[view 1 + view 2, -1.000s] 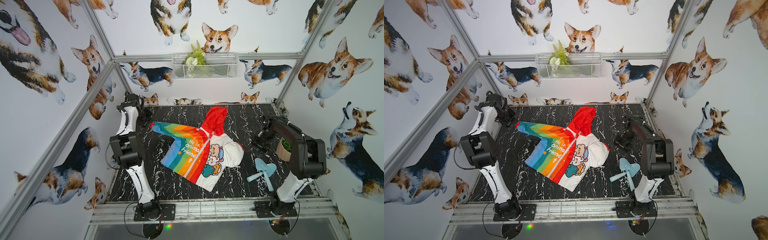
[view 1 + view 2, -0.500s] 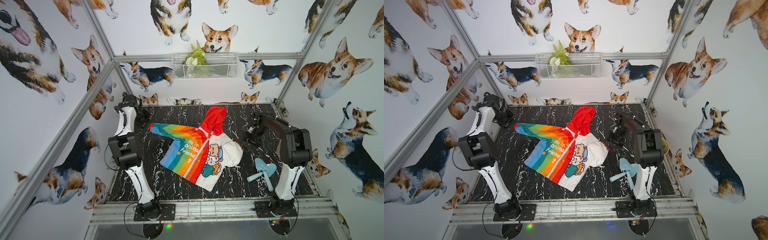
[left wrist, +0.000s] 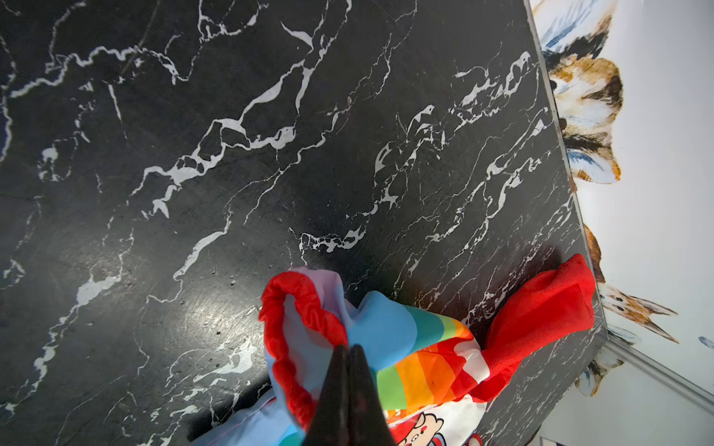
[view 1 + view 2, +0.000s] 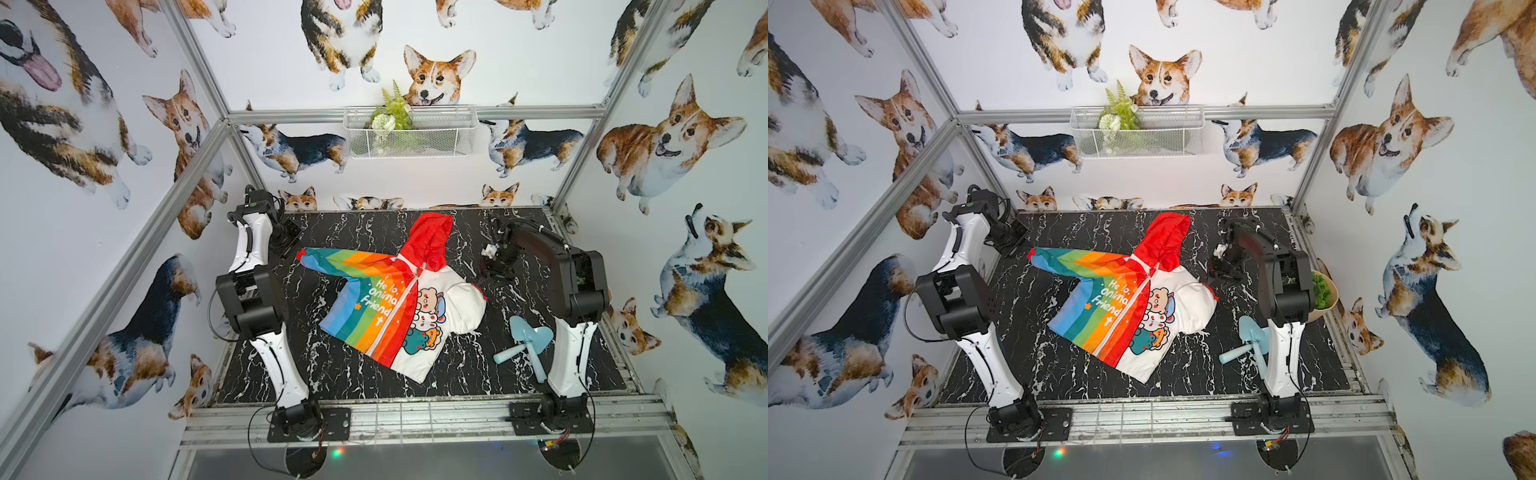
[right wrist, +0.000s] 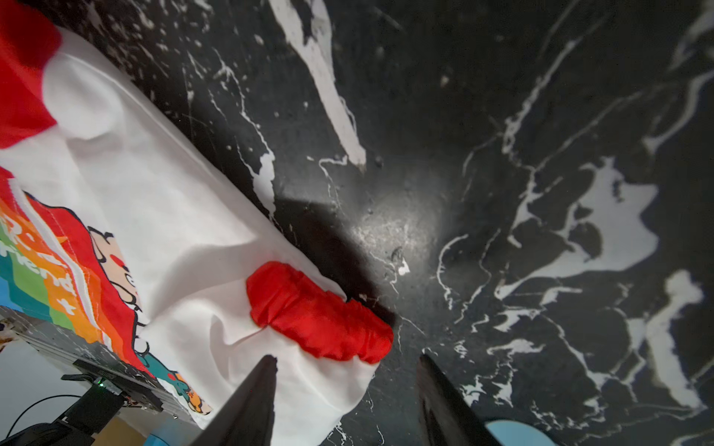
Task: Unzip the jacket
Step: Flatten out the jacket at the center of the board.
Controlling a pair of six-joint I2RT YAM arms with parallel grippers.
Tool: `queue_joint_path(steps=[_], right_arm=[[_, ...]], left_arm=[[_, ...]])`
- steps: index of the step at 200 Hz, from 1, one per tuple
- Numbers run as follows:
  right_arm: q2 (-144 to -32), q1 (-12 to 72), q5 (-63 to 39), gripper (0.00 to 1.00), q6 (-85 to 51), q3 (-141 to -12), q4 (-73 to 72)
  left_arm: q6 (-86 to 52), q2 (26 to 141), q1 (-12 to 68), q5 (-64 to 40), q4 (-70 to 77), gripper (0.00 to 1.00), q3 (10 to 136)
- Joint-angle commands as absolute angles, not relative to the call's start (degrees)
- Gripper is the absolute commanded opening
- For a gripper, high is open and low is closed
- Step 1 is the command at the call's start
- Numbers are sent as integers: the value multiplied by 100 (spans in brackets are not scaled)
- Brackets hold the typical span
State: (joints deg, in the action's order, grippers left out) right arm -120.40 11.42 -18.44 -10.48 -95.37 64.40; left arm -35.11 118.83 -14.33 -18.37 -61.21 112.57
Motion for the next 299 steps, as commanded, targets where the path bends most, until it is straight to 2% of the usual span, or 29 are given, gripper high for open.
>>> queue_joint_path(steps=[1,45,74,109,124,134,173,209,255,299], right_arm=[[-12223,1169,-1807,58,-835,-9712,6681],[-12452,1247,-2117,57,-719,-9774,6768],[-12472,1296,-2725,55,-735,-9718,6654],[-12515,1352,-2874,50,-778,-9721,6652],[-12525,1354,-2846,45,-795,-9708,6677],[-12524,1354,-2743,35,-808,-9712,6718],[-12391,1354,-2464,10,-847,-9849,6854],[-11872,1354,-1988,1,-1174,-9967,7008],[-11048,1257,-1200,0,-1743,-9866,7193],[-10597,450,-290,0,-2645,-9758,7418]], left_arm=[[-3487,11821,-1450,-1890,-6284,0,11303],[-3473,11821,-1450,-1908,-6309,0,11303],[-3472,11825,-1447,-1919,-6318,0,11279],[-3472,11821,-1450,-1934,-6297,0,11268],[-3472,11821,-1450,-1934,-6300,0,11275],[-3470,11820,-1450,-1934,-6298,0,11259],[-3489,11802,-1459,-1900,-6311,0,11268],[-3626,11691,-1534,-1682,-6376,0,11341],[-3839,11482,-1752,-1377,-6588,0,11364],[-3904,11305,-1913,-1053,-7015,0,11334]])
